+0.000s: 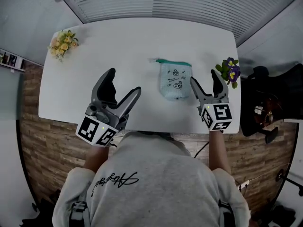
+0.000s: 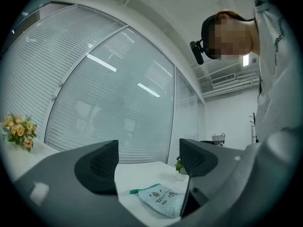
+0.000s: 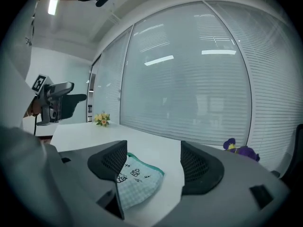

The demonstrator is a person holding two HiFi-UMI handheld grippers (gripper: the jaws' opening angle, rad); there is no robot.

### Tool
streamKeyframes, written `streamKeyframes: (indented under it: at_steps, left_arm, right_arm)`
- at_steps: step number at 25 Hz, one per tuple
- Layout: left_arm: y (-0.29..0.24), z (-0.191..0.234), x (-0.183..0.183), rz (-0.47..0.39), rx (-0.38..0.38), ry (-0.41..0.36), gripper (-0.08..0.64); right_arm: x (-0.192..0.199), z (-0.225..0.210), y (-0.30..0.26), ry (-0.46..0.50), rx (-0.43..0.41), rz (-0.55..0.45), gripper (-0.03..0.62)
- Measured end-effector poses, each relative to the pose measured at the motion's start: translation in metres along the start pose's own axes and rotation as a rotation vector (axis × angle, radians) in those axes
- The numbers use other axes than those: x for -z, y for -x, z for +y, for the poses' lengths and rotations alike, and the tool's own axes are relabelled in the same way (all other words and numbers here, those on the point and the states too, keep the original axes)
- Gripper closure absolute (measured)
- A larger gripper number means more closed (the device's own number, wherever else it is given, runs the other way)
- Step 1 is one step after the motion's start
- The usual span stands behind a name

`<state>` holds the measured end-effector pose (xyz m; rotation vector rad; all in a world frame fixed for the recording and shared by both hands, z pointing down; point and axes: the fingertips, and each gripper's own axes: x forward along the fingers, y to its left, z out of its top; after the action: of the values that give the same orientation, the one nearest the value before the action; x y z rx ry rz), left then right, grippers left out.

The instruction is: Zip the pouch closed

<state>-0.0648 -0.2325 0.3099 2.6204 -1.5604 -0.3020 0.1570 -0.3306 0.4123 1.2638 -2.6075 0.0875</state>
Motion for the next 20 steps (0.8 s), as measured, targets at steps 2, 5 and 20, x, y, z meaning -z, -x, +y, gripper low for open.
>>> streamKeyframes:
  at_steps: [2, 5, 20]
  left_arm:
    - [0.002, 0.001, 0.001, 0.004, -0.007, 0.001, 0.170]
    - [0.005, 0.003, 0.003, 0.009, -0.016, -0.001, 0.170]
    - [0.018, 0.009, 0.008, 0.029, -0.061, -0.004, 0.170]
  right_arm:
    - [0.010, 0.000, -0.010, -0.004, -0.014, 0.026, 0.256]
    - [0.023, 0.001, -0.028, 0.008, -0.034, 0.067, 0.256]
    - [0.086, -0.010, -0.084, 0.025, -0.090, 0.279, 0.273]
